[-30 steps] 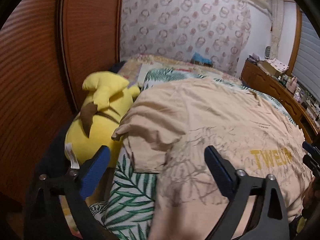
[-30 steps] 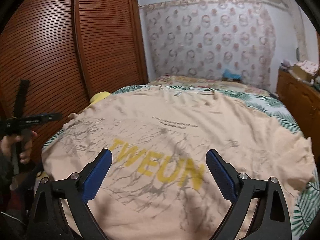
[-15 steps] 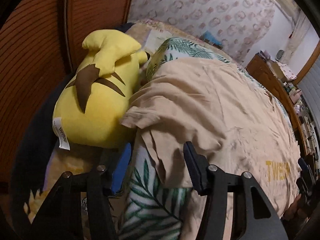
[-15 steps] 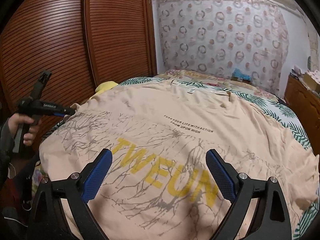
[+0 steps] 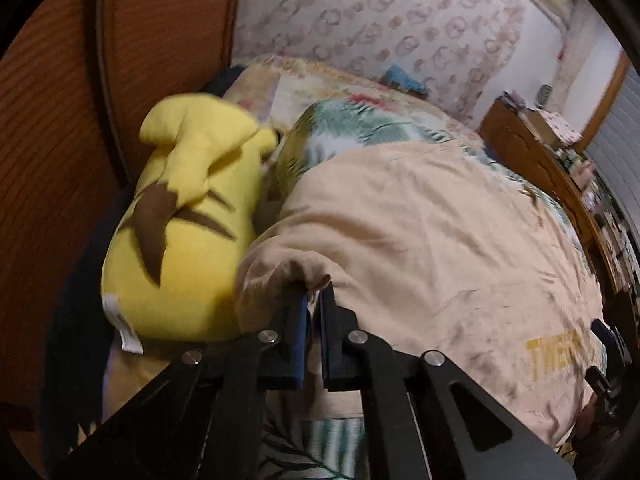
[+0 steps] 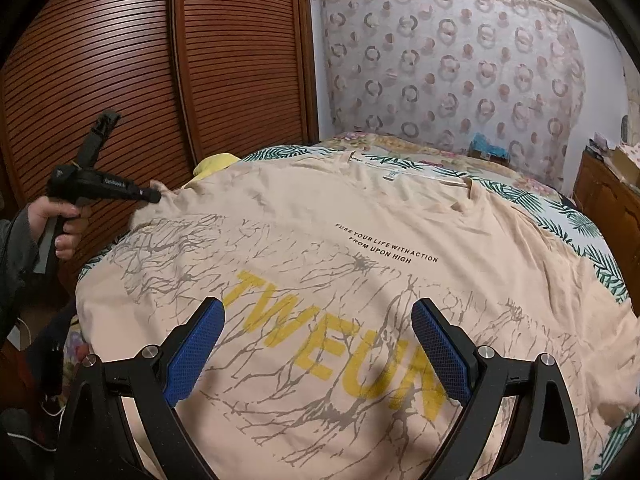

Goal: Fold small clothes

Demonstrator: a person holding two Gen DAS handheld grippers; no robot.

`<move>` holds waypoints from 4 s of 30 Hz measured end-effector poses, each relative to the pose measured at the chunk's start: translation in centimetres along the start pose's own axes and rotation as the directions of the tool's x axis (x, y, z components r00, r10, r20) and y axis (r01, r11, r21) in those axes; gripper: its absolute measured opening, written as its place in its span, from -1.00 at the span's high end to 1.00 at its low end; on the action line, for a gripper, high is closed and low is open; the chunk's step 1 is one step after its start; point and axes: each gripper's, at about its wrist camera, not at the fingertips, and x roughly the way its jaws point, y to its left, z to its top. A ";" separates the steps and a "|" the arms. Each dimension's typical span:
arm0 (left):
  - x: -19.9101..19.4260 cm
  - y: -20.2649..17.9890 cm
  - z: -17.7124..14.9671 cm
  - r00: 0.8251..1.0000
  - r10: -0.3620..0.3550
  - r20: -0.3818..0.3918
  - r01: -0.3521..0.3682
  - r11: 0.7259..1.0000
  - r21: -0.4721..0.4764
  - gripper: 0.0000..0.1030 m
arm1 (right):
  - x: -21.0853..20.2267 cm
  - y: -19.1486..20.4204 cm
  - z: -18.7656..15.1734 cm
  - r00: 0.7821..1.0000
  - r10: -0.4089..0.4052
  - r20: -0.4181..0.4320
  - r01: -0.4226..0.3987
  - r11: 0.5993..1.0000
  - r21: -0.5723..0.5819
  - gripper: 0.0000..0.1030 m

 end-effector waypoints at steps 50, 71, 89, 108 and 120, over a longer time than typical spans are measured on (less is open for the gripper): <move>0.7 -6.5 -6.0 0.992 0.123 0.024 -0.125 0.980 0.154 -0.71 | 8.6 3.2 8.2 0.980 0.181 -0.083 -0.190 0.974 -0.122 -0.43; -4.7 -3.6 1.4 0.918 0.150 0.366 -0.145 0.989 -0.041 -0.71 | 18.2 7.1 10.2 0.951 0.161 -0.263 -0.231 0.938 -0.260 0.23; 0.6 -8.7 2.4 0.979 -0.045 0.201 -0.002 0.974 0.227 -0.71 | 15.4 0.3 9.2 0.976 0.057 -0.210 -0.055 0.998 0.017 0.74; -0.4 -15.0 -4.9 0.987 -0.162 0.003 0.148 0.908 0.392 -0.49 | 4.0 -2.5 4.6 0.999 0.026 -0.040 -0.025 0.999 0.040 0.60; -0.5 -17.7 -8.9 0.984 -0.165 -0.064 0.175 0.864 0.473 0.20 | 0.5 -4.7 -0.8 0.995 -0.049 -0.082 0.056 0.995 0.087 0.00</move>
